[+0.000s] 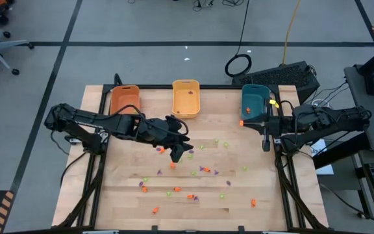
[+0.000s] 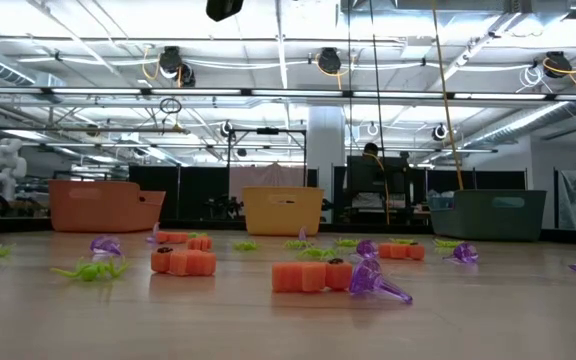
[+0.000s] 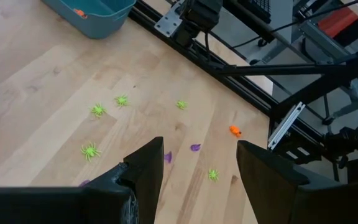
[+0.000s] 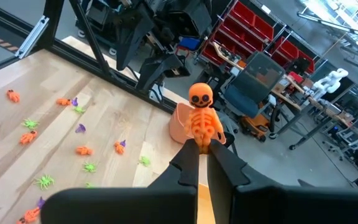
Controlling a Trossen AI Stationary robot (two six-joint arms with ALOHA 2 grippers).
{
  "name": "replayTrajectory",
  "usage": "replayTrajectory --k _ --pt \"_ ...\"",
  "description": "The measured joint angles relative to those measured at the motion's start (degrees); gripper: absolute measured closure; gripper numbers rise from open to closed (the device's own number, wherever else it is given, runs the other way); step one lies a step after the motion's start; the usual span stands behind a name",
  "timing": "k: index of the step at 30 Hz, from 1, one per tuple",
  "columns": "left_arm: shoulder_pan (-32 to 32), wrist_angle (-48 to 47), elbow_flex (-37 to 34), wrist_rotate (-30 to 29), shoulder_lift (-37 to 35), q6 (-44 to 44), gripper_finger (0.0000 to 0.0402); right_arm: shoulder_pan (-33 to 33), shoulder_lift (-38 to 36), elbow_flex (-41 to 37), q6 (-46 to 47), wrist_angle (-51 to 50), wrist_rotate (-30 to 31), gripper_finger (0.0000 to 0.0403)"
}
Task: Sort Halloween decoration
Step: Put the orange skeleton toy into the blue bin
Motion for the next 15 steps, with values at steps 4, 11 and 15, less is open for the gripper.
replayTrajectory --k 4,11,15 --pt "0.0 0.0 -0.02 -0.02 0.0 -0.06 0.0198 0.0 0.0 0.0 0.0 -0.4 0.0 0.0403" --pt "0.0 0.0 -0.02 -0.07 0.0 -0.02 0.0198 0.0 0.02 0.0 0.15 -0.96 0.0 0.0403" --pt "-0.02 0.0 -0.02 -0.88 0.0 0.0 0.0198 0.0 0.02 0.0 0.2 -0.96 0.0 0.0403"
